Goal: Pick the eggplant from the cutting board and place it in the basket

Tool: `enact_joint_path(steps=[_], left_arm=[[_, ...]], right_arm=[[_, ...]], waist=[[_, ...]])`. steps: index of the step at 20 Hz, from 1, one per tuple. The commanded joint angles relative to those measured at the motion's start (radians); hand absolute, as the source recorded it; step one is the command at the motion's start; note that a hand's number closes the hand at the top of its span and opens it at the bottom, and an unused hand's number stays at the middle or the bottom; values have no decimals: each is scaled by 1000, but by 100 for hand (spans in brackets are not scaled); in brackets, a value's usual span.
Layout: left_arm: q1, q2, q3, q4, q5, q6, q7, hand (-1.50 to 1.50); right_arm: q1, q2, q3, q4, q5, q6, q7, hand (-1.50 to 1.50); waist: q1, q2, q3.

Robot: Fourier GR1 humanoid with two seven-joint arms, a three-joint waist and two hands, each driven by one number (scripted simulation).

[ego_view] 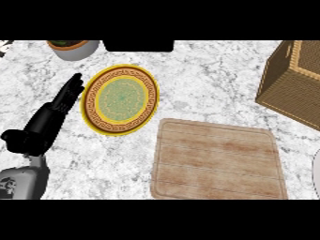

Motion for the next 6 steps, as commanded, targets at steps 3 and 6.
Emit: enact_joint_path(steps=[3, 6], left_arm=[[25, -19, -22, 22, -41, 25, -30, 0], [29, 38, 36, 21, 15, -32, -54, 0]], right_arm=[[-38, -44, -90, -5, -127, 20, 49, -150], [26, -74, -118, -26, -195, 97, 83, -150]], waist=[[-6, -2, 0], [-7, -3, 0]])
